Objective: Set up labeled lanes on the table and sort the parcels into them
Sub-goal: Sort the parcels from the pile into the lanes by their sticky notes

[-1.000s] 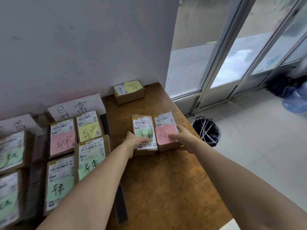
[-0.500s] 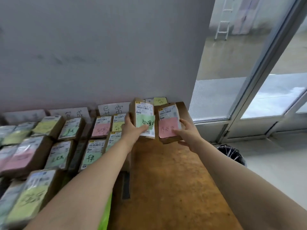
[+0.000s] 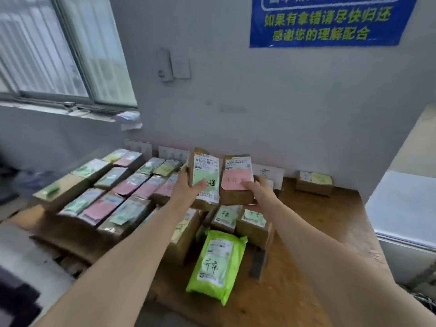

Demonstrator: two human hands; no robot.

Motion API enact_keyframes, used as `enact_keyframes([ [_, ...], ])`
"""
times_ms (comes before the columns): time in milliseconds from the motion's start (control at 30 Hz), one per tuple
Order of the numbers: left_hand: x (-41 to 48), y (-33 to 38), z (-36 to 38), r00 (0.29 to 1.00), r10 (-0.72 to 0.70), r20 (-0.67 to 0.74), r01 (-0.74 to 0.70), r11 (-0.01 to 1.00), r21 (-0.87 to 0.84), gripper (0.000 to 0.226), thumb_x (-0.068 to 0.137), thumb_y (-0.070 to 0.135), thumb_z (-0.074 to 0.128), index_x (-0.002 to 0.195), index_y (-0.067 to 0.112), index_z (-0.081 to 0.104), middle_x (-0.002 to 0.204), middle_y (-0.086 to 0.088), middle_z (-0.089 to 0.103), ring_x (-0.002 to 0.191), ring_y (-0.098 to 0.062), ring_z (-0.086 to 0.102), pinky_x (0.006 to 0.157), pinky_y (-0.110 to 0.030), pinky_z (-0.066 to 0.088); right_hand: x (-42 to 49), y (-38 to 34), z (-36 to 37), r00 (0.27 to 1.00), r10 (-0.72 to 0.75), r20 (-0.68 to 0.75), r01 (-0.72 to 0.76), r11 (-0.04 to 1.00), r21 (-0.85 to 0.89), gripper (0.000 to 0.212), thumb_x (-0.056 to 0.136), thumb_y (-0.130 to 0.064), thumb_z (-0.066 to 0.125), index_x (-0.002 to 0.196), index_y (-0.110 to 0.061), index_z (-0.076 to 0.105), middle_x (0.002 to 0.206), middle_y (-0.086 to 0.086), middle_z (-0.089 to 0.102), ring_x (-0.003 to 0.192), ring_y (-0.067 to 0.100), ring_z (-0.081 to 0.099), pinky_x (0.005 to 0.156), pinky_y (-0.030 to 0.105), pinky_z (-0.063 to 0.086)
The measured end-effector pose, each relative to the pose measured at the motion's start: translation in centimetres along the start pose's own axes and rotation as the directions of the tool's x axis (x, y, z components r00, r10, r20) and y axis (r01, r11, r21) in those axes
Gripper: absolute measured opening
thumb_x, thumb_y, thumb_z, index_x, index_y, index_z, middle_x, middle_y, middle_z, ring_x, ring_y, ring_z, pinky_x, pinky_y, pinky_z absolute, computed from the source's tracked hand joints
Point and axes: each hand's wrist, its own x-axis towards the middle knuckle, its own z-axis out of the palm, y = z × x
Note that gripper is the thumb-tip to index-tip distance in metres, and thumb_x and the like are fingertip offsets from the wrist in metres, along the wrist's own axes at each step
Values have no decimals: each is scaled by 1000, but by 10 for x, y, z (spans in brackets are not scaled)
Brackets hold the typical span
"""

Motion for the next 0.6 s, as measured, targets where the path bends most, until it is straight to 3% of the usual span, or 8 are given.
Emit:
enact_keyframes([
  [100, 4, -7, -61, 996, -42, -81, 43, 999, 3, 68, 89, 19, 66, 145, 22, 27, 132, 5, 54, 117, -20, 55, 102, -42, 44, 1, -10, 61, 996, 1, 91, 2, 1000, -30, 57, 92, -22, 62, 142, -26, 36, 111, 6, 56, 86, 20, 62, 69, 39, 59],
  [200, 10, -17, -131, 987, -79, -140, 77, 997, -22, 68, 90, 18, 65, 145, 24, 28, 133, -1, 56, 112, -20, 58, 97, -39, 48, 2, -13, 131, 980, 6, 196, 5, 998, -57, 51, 94, -21, 59, 141, -25, 39, 111, 6, 57, 88, 21, 61, 73, 40, 58],
  [300, 19, -32, -205, 979, -159, -129, 150, 986, -78, 60, 89, 18, 66, 139, 24, 34, 126, -4, 61, 108, -24, 61, 94, -43, 50, 0, -18, 205, 963, 18, 267, 0, 998, -70, 51, 96, -19, 58, 142, -24, 37, 109, 6, 57, 81, 18, 61, 61, 34, 58],
  [400, 33, -43, -266, 961, -236, -141, 214, 964, -155, 51, 90, 11, 63, 132, 21, 37, 105, -6, 65, 89, -26, 68, 64, -35, 58, 3, -18, 266, 950, 30, 311, -7, 997, -75, 51, 97, -18, 56, 144, -24, 35, 111, 5, 55, 82, 18, 61, 68, 38, 57],
  [467, 44, -49, -293, 956, -259, -139, 236, 958, -165, 51, 89, 7, 62, 134, 18, 39, 104, -10, 66, 81, -25, 69, 50, -29, 55, 7, -16, 294, 950, 37, 311, -8, 996, -94, 51, 97, -18, 55, 144, -23, 35, 110, 5, 55, 83, 18, 61, 70, 38, 57],
  [533, 59, -56, -312, 954, -273, -126, 253, 955, -155, 58, 89, 7, 63, 139, 17, 37, 109, -12, 65, 83, -27, 69, 52, -31, 56, 15, -15, 314, 952, 46, 301, -15, 994, -106, 51, 97, -18, 55, 144, -22, 35, 102, 2, 56, 83, 18, 60, 65, 35, 56],
  [600, 79, -64, -324, 954, -278, -112, 261, 954, -146, 65, 88, 8, 64, 144, 18, 32, 115, -12, 64, 90, -28, 69, 62, -37, 57, 27, -17, 328, 955, 51, 292, -18, 993, -116, 52, 97, -17, 55, 144, -22, 34, 100, 2, 55, 85, 20, 59, 70, 39, 56],
])
